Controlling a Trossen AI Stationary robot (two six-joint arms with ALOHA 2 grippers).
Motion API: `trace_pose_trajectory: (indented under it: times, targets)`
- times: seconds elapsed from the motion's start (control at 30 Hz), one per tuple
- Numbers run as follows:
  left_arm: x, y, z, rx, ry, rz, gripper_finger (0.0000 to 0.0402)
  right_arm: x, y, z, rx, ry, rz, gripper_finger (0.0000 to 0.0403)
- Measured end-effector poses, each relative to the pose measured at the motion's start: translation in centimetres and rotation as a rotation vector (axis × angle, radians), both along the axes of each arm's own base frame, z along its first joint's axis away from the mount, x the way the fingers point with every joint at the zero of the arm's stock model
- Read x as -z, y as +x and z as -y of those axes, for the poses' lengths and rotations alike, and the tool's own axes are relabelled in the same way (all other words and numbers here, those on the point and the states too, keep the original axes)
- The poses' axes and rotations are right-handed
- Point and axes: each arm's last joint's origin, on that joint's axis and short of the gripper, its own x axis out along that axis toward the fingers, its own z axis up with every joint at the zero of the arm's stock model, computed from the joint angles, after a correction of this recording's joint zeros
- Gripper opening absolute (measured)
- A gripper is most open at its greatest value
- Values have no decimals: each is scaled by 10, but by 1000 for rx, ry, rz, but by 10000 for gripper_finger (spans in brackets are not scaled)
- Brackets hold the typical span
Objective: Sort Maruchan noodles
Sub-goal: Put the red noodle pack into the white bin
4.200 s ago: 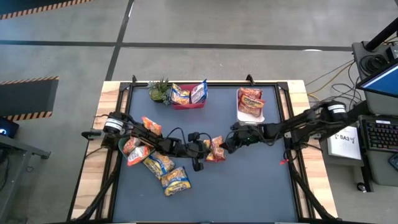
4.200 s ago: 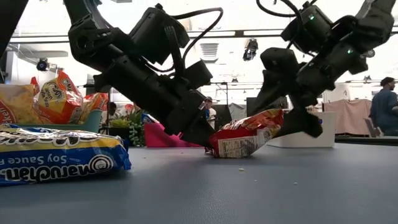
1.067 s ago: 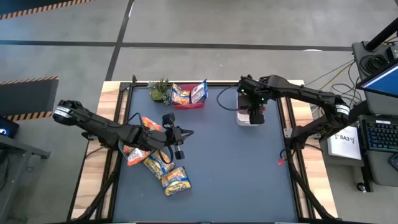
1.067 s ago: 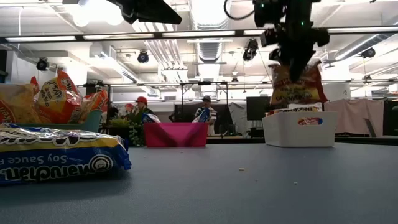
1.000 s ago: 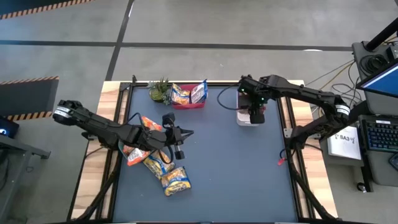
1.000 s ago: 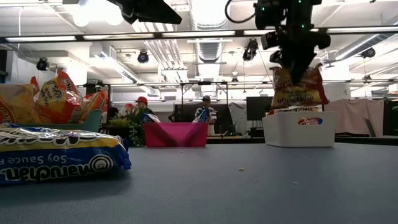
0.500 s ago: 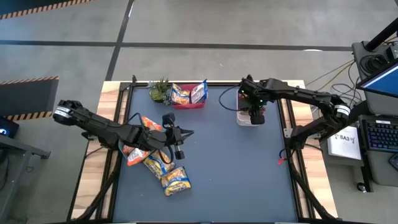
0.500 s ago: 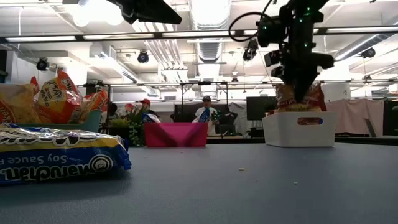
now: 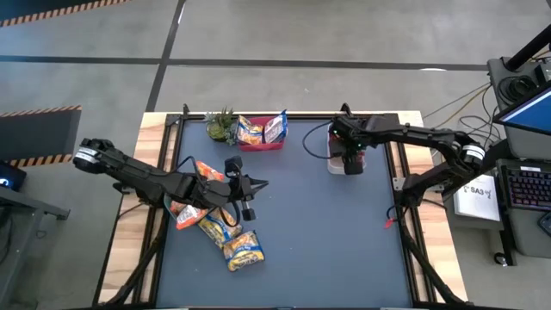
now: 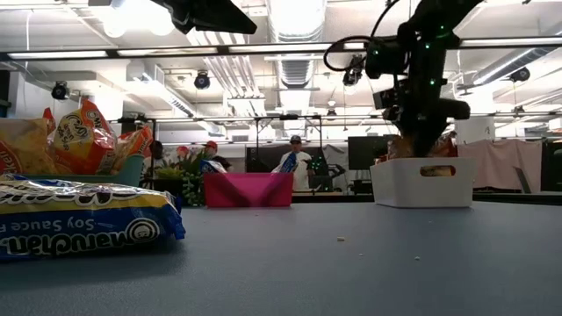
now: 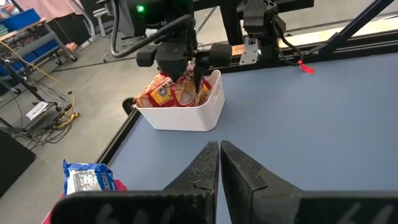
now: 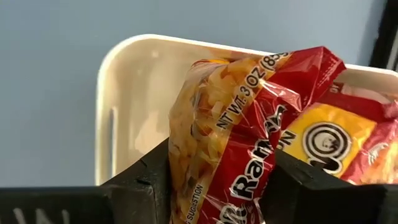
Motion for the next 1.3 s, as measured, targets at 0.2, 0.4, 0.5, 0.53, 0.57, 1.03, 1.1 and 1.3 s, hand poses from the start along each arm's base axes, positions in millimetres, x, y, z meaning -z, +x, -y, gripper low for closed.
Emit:
trace_pose_trajectory:
  times: [0.2,0.4,0.5,0.53,0.57,1.03,1.1,1.3]
  targets:
    - [0,0,0,0,0,0,0,4,-1,0,27,-20,-10,183]
    - [0,0,0,0,0,0,0,1,0,2,43,-50,-13,186]
    - [0,0,0,0,0,0,0,-2,0,3,48,-87,-25,187]
    - [0,0,0,0,0,0,0,-3,1,4,49,-96,-24,187]
    - [0,0,0,0,0,0,0,-4,1,4,50,-101,-19,187]
    - [0,0,0,0,-3,0,0,-4,-2,2,241,-40,-8,187]
    - [0,0,0,-1,-6,1,0,-4,-2,2,236,-40,-10,187]
    - [0,0,0,-2,-11,2,0,-3,-1,3,114,-67,-27,187]
